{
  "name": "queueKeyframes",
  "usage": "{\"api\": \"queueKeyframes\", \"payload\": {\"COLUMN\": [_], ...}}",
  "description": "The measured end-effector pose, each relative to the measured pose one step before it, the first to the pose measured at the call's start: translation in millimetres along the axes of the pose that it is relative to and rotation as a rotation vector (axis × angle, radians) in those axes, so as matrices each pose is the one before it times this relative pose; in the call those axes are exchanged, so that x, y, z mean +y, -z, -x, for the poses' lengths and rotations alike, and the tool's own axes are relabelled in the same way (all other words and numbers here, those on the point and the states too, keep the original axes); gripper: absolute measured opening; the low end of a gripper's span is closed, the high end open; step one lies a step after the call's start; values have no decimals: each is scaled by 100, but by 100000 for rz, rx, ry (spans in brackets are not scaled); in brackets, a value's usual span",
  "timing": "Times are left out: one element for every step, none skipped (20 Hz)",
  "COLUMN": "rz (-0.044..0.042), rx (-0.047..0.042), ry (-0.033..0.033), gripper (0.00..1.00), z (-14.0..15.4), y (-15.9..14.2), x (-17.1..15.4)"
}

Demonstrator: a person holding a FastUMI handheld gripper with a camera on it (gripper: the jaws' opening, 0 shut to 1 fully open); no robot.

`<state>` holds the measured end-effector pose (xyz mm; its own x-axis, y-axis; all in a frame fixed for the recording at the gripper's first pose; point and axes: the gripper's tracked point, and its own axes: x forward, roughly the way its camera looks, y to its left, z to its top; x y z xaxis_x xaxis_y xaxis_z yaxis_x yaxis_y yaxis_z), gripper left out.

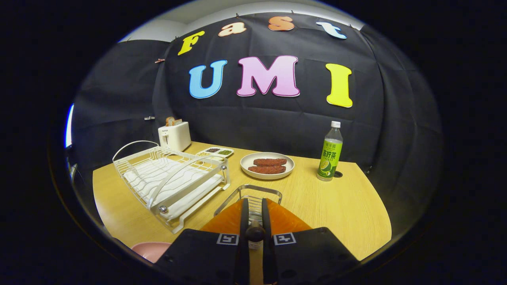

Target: Take the plate from the dish rack, then take the spoon from the basket and place it into the plate.

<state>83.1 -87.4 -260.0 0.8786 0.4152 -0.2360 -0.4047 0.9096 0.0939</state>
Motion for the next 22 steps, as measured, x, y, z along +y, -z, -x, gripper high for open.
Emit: {"api": "queueKeyframes", "payload": {"rz": [-271, -532, -919, -1266, -1313, -476, 184, 246, 37, 690, 928, 165, -404, -196, 230, 551, 421, 385, 706, 971, 874, 525], "rx": [-223, -131, -201, -636, -497, -414, -857, -1366, -1820, -1345, -1279, -1019, -1670, -1059, 2, 493, -42, -186, 932, 1881, 1553, 214], "ry": [234, 216, 445, -14, 570, 581, 864, 1172, 241, 1046, 869, 275, -732, -1172, -1279, -1062, -845, -1201, -1691, -1486, -1605, -1467], "gripper": [16, 16, 16, 16, 16, 16, 16, 16, 16, 15, 15, 16, 16, 15, 15, 15, 15, 16, 15, 15, 15, 15], "z": [-204, -78, -52, -40, -137, -78, 168, 8, 270, 124, 516, 512, 825, 785, 943, 1063, 1029, 787, 716, 447, 317, 362], "y": [-592, -774, -973, -1079, -1195, -1170, -1232, -1492, -1436, -1431, -1445, -1086, -1157, -691, -142, 321, 318, 406, 619, 848, 888, 601], "x": [-190, -113, -188, -73, 37, -105, -81, -229, 91, 44, 21, 216, 658, 806, 818, 903, 856, 953, 1103, 884, 826, 927]}}
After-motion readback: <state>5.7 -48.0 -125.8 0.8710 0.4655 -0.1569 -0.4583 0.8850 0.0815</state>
